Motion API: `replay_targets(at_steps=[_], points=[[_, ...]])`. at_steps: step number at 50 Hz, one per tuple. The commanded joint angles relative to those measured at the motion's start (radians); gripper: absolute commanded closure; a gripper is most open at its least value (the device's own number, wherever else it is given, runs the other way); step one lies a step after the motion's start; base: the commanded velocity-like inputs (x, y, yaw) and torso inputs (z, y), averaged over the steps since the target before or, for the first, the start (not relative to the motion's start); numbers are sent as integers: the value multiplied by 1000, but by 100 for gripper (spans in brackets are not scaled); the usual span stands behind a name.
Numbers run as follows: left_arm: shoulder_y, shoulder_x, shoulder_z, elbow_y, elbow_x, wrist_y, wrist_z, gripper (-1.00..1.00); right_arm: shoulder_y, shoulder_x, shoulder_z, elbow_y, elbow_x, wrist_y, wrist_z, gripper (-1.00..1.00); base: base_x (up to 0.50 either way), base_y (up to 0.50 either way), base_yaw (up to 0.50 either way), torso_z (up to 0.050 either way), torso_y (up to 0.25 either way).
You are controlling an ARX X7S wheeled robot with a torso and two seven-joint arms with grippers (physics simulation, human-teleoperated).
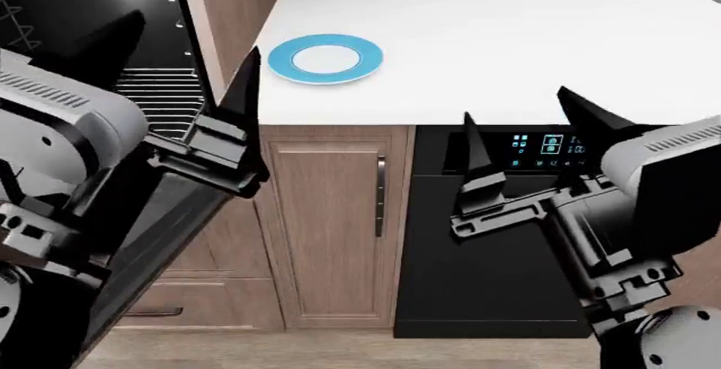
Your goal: Pick the broccoli from the oven and place it on the plate on the counter.
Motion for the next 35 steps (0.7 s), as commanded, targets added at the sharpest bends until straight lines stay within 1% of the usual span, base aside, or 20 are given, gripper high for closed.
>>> replay_targets(at_steps=[1, 5, 8, 10, 15, 21, 24, 32, 35], points=[[-342, -99, -75, 1, -330, -212, -120, -100, 382, 233, 12, -38, 510, 223, 283, -100, 0, 0, 0, 0, 0], [-400, -113, -55, -22, -327, -210, -121, -100, 456, 261, 12, -14, 570, 246, 305, -100, 0, 0, 0, 0, 0], [-452, -123, -56, -40, -354, -225, -141, -100, 518, 279, -6, -3, 615, 271, 318, -100, 0, 0, 0, 0, 0], [-482, -127, -72, -47, -403, -241, -168, -100, 560, 286, -15, 12, 651, 283, 334, -100, 0, 0, 0, 0, 0], [-524, -143, -47, -72, -384, -230, -157, -100, 626, 302, -32, 28, 716, 298, 366, -100, 0, 0, 0, 0, 0], [-550, -159, -47, -85, -404, -227, -163, -100, 707, 303, -64, 54, 776, 310, 403, -100, 0, 0, 0, 0, 0], [-548, -170, -42, -89, -388, -212, -149, -100, 733, 305, -75, 59, 792, 313, 409, -100, 0, 0, 0, 0, 0], [-540, -190, -29, -104, -350, -186, -132, -100, 753, 306, -89, 61, 789, 312, 401, -100, 0, 0, 0, 0, 0], [-524, -191, -33, -96, -354, -179, -133, -100, 727, 308, -82, 52, 770, 303, 384, -100, 0, 0, 0, 0, 0]])
